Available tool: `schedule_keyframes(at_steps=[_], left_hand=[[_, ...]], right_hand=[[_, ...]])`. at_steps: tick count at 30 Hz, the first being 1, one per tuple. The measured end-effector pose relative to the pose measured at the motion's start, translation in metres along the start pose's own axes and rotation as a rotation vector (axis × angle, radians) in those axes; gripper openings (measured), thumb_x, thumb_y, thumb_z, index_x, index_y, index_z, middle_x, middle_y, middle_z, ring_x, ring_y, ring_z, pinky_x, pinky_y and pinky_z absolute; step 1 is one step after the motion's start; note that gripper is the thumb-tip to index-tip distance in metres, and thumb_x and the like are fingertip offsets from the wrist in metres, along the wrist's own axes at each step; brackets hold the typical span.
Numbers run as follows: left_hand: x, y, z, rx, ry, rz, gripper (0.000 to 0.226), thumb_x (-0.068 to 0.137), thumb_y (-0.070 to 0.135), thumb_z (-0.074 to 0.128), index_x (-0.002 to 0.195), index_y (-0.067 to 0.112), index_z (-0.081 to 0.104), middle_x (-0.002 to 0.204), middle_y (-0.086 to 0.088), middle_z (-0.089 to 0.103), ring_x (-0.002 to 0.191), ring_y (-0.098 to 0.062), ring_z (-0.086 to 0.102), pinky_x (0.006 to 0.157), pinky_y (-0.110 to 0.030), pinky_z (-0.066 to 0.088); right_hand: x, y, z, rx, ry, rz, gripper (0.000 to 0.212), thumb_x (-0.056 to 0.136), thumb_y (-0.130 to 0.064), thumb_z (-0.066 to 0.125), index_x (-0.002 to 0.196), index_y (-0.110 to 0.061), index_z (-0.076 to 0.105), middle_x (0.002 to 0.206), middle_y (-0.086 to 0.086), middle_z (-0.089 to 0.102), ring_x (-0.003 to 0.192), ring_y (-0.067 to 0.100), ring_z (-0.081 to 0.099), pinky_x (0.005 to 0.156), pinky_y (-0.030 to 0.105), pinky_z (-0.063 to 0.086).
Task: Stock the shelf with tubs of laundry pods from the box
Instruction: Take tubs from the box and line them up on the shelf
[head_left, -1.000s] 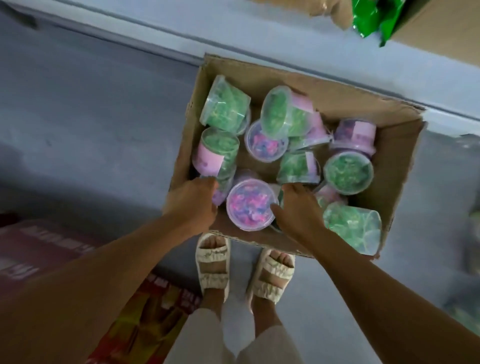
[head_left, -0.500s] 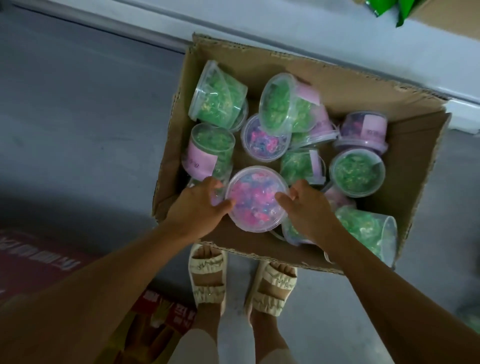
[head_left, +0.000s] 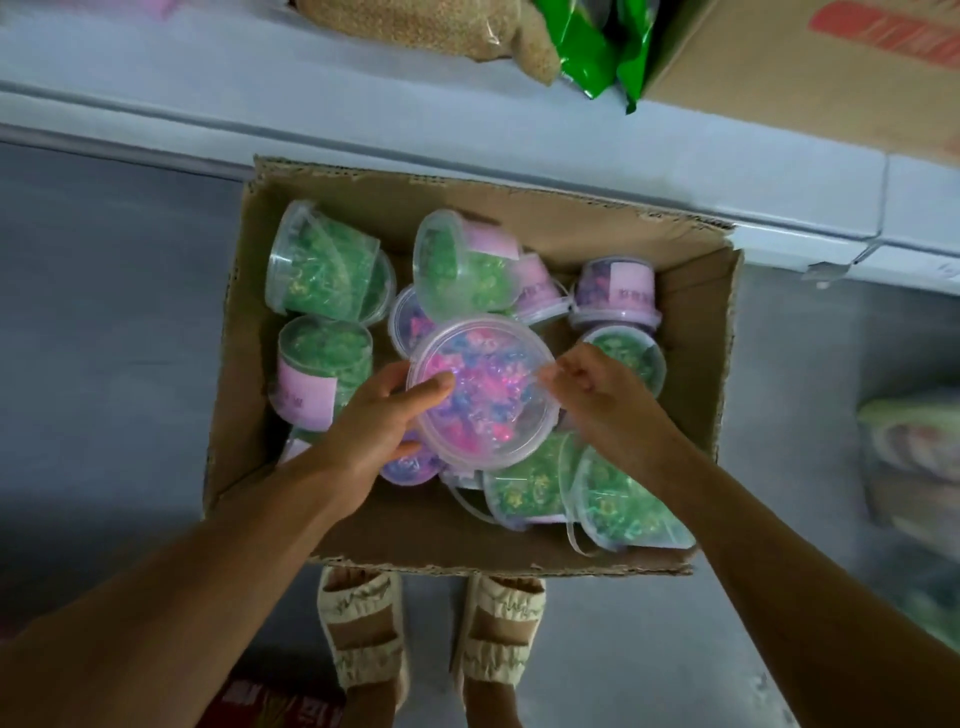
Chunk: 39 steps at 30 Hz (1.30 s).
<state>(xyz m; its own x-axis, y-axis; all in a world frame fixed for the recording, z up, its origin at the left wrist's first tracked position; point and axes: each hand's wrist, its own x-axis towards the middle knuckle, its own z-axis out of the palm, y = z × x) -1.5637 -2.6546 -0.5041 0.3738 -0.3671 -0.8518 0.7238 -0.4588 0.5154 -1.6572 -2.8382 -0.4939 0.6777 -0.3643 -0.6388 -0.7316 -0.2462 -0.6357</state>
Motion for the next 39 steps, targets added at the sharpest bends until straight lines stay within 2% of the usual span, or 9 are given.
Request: schedule_keyframes(at_steps=[5, 9, 13, 17, 21, 25, 29, 34, 39], left_hand=[[0.022, -0.005, 0.019, 0.037, 0.065, 0.017, 0.030, 0.077, 0.050, 0.060, 0.103, 0.035, 0.058, 0.118, 0.001, 0.063, 0.107, -0.020, 0.060, 0.087, -0.037, 0.047], [0.044, -0.008, 0.030, 0.033, 0.088, 0.035, 0.018, 0.083, 0.046, 0.057, 0.096, 0.033, 0.058, 0.106, -0.002, 0.065, 0.099, -0.020, 0.062, 0.082, -0.033, 0.049], [0.062, -0.010, 0.038, 0.017, 0.110, 0.055, 0.019, 0.083, 0.044, 0.058, 0.096, 0.031, 0.058, 0.104, 0.001, 0.066, 0.098, -0.019, 0.062, 0.086, -0.036, 0.049], [0.067, -0.012, 0.039, 0.032, 0.134, 0.060, 0.019, 0.083, 0.044, 0.057, 0.097, 0.031, 0.058, 0.109, 0.000, 0.065, 0.102, -0.021, 0.061, 0.091, -0.040, 0.048], [0.065, -0.012, 0.039, 0.043, 0.143, 0.065, 0.015, 0.084, 0.043, 0.057, 0.093, 0.031, 0.059, 0.101, 0.004, 0.067, 0.096, -0.018, 0.063, 0.093, -0.041, 0.047], [0.059, -0.009, 0.038, 0.062, 0.145, 0.065, 0.012, 0.085, 0.043, 0.056, 0.089, 0.032, 0.058, 0.097, 0.003, 0.067, 0.095, -0.019, 0.063, 0.091, -0.039, 0.047], [0.045, -0.007, 0.035, 0.054, 0.168, 0.057, 0.012, 0.085, 0.044, 0.056, 0.087, 0.032, 0.057, 0.096, 0.005, 0.064, 0.095, -0.018, 0.061, 0.088, -0.038, 0.049], [0.023, -0.006, 0.028, 0.034, 0.228, 0.023, 0.012, 0.085, 0.045, 0.057, 0.085, 0.033, 0.055, 0.098, 0.001, 0.063, 0.097, -0.024, 0.061, 0.093, -0.046, 0.049], [0.008, -0.007, 0.014, 0.006, 0.289, 0.008, 0.012, 0.085, 0.042, 0.058, 0.081, 0.034, 0.051, 0.089, 0.005, 0.059, 0.082, -0.016, 0.059, 0.093, -0.045, 0.048]], right_hand=[[0.040, 0.039, -0.039, -0.361, 0.333, 0.000, 0.045, 0.087, -0.025, 0.060, 0.125, -0.008, 0.043, 0.118, 0.018, 0.058, 0.107, 0.036, 0.056, 0.082, 0.037, 0.043], [0.091, 0.079, -0.054, -0.648, 0.270, 0.013, 0.076, 0.079, -0.024, 0.067, 0.142, -0.012, 0.026, 0.144, 0.016, 0.034, 0.129, 0.036, 0.035, 0.102, 0.044, 0.038], [0.126, 0.095, -0.055, -0.697, 0.200, -0.011, 0.096, 0.076, -0.024, 0.071, 0.148, -0.018, 0.007, 0.157, 0.009, 0.006, 0.141, 0.033, 0.018, 0.111, 0.044, 0.029], [0.128, 0.092, -0.052, -0.751, 0.210, 0.040, 0.098, 0.074, -0.007, 0.071, 0.148, -0.022, 0.008, 0.148, 0.018, 0.014, 0.127, 0.041, 0.032, 0.099, 0.046, 0.038], [0.127, 0.085, -0.053, -0.862, 0.280, 0.005, 0.077, 0.076, 0.007, 0.064, 0.141, -0.012, 0.025, 0.133, 0.023, 0.030, 0.105, 0.040, 0.054, 0.087, 0.044, 0.047], [0.119, 0.070, -0.050, -0.980, 0.304, -0.136, 0.055, 0.077, 0.009, 0.058, 0.128, -0.001, 0.040, 0.127, 0.023, 0.040, 0.114, 0.038, 0.048, 0.088, 0.041, 0.047], [0.097, 0.051, -0.053, -1.073, 0.377, -0.267, 0.052, 0.076, 0.005, 0.056, 0.127, 0.001, 0.045, 0.118, 0.025, 0.048, 0.109, 0.041, 0.048, 0.091, 0.044, 0.042], [0.058, 0.023, -0.054, -0.886, 0.494, -0.333, 0.050, 0.069, 0.002, 0.068, 0.117, 0.000, 0.056, 0.107, 0.025, 0.057, 0.096, 0.043, 0.057, 0.078, 0.044, 0.050], [0.050, 0.022, -0.029, -0.658, 0.316, -0.239, 0.041, 0.080, -0.015, 0.066, 0.117, -0.005, 0.053, 0.113, 0.019, 0.057, 0.098, 0.035, 0.058, 0.081, 0.039, 0.048]])
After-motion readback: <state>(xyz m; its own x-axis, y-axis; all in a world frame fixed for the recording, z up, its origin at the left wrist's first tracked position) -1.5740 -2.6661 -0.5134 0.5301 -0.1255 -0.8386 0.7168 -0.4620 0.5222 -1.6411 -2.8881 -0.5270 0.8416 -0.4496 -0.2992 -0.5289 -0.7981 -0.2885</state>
